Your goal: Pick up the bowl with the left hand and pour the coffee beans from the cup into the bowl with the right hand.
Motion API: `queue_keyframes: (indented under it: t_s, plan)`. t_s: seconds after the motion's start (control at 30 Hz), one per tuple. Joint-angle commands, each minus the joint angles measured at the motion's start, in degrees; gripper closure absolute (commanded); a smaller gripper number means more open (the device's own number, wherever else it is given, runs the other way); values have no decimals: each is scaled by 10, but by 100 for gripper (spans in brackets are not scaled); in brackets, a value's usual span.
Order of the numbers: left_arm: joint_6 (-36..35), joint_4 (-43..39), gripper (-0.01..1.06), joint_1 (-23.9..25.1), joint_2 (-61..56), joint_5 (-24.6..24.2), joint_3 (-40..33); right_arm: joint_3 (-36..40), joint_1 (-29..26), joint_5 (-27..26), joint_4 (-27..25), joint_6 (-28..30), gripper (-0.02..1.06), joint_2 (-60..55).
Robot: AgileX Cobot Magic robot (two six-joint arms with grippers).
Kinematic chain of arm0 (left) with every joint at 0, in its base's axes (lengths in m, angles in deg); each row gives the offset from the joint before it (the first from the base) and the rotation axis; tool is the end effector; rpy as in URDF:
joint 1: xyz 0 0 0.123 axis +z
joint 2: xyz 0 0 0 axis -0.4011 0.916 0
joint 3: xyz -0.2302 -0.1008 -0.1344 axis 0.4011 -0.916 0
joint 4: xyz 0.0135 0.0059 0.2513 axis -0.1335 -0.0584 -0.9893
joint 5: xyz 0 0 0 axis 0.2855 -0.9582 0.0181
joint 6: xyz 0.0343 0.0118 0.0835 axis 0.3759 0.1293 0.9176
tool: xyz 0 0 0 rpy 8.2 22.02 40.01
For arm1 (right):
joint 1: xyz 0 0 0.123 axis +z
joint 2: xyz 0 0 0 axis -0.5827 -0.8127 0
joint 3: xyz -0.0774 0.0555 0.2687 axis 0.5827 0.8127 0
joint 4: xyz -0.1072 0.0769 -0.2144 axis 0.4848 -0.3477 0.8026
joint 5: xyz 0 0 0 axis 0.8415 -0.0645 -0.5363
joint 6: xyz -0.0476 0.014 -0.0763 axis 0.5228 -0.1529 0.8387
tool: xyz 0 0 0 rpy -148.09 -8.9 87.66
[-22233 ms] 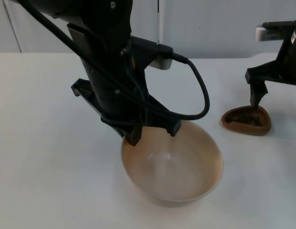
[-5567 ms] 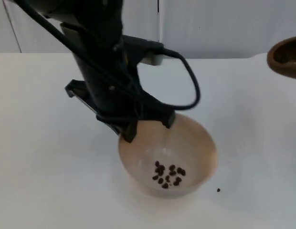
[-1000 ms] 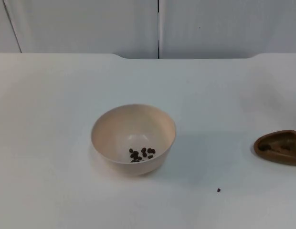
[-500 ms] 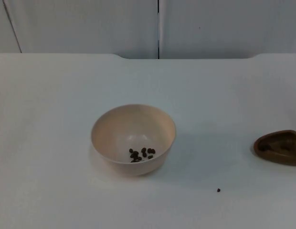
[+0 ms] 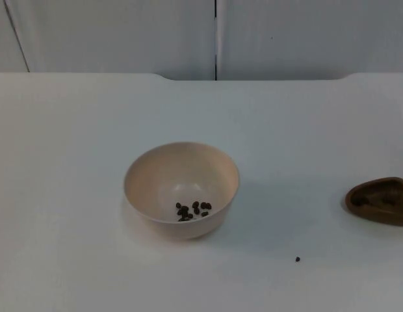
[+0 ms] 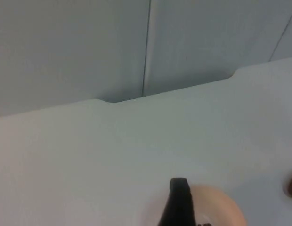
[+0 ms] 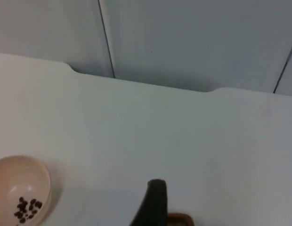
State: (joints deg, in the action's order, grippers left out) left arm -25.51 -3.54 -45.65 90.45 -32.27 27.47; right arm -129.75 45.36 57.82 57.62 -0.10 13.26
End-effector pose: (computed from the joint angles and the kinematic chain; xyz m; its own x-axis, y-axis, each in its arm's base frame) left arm 0.1634 -0.0705 0.4327 -0.4847 0.0849 -0.8705 0.3638 0.9247 -0.1123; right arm 0.1553 0.0340 0.4096 -0.4797 -0.1162 -0.8697 -0.2536 0.9672 0.0106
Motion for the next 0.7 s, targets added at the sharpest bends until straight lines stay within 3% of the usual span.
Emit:
queue_keyframes:
  t_s: [0.0, 0.2, 0.67]
  plan:
    - [4, 7, 41, 1, -20, 8, -23, 20, 1, 2, -2, 6, 31, 21]
    - [4, 15, 41, 1, -84, 54, -126, 91, 1, 2, -2, 6, 31, 89]
    - [7, 15, 41, 1, -200, 54, -264, 213, 1, 8, -4, 6, 31, 223]
